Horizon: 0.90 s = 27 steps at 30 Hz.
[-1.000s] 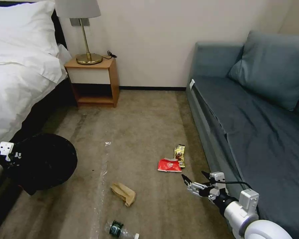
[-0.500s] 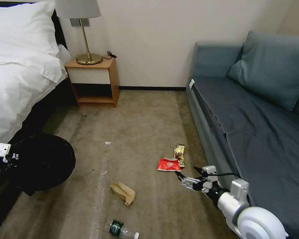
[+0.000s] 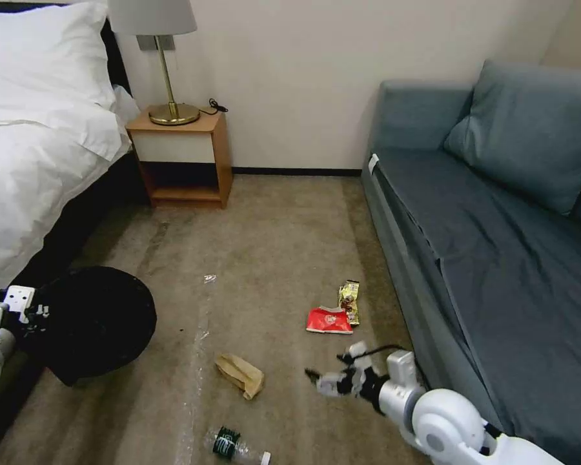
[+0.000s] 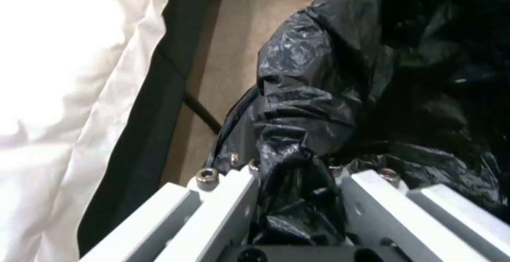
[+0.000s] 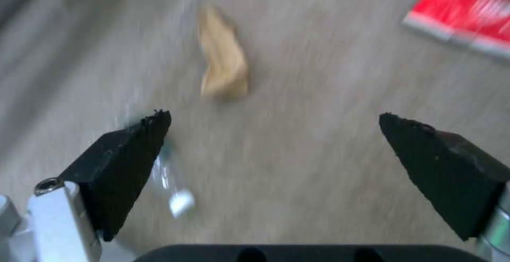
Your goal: Pick up the trash bin, then pick up the garbage on the floor and place it into the trash bin.
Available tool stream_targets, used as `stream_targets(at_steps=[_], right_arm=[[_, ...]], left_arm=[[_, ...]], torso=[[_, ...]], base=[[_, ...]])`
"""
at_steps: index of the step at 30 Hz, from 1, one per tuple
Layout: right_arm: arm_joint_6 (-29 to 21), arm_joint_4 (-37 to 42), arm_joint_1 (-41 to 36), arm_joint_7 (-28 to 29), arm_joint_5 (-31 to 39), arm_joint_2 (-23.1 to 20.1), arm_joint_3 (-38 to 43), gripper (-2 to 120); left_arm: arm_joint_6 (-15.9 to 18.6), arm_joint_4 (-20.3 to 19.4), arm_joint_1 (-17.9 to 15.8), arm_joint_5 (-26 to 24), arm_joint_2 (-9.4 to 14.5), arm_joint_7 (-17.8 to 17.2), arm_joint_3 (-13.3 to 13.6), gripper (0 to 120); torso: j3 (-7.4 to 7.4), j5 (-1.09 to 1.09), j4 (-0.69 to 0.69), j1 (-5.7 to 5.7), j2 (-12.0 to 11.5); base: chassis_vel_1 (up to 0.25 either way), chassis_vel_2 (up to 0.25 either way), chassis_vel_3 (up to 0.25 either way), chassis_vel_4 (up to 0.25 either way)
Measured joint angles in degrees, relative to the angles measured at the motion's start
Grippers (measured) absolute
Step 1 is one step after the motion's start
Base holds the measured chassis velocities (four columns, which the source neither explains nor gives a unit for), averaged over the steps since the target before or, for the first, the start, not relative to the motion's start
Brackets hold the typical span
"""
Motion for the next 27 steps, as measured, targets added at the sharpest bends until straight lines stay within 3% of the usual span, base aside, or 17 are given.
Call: stream_targets(at_steps=[13, 15, 19, 27], right_arm=[[-1.75, -3.89, 8.21, -1.17, 1.29, -0.80, -10.60, 100], [-2.68, -6.29, 14.25, -0.97, 2.70, 3.25, -17.85, 100], [-3.28, -9.11, 20.23, -0.78, 3.40, 7.69, -25.61, 100], [-3.53, -14.20, 26.89, -1.23, 3.89, 12.53, -32.98, 100]], left_arm=[[0.31, -3.75, 1.19, 1.66, -1.03, 0.19, 0.12, 1], [-0.03, -5.50, 3.45, 3.18, -2.48, 0.59, -1.31, 1], [-0.28, -6.48, 4.74, 4.52, -3.76, 0.80, -2.13, 1], [-0.57, -9.45, 7.65, 5.26, -5.01, 1.21, -4.03, 1]], torso=[[0.00, -0.03, -0.01, 0.00, 0.00], [-0.01, -0.01, 0.03, 0.00, 0.00], [-0.01, -0.03, 0.03, 0.00, 0.00], [0.00, -0.03, 0.02, 0.00, 0.00]], base=[[0.000, 0.000, 0.000, 0.000], [0.000, 0.000, 0.000, 0.000], [0.000, 0.000, 0.000, 0.000], [0.000, 0.000, 0.000, 0.000]])
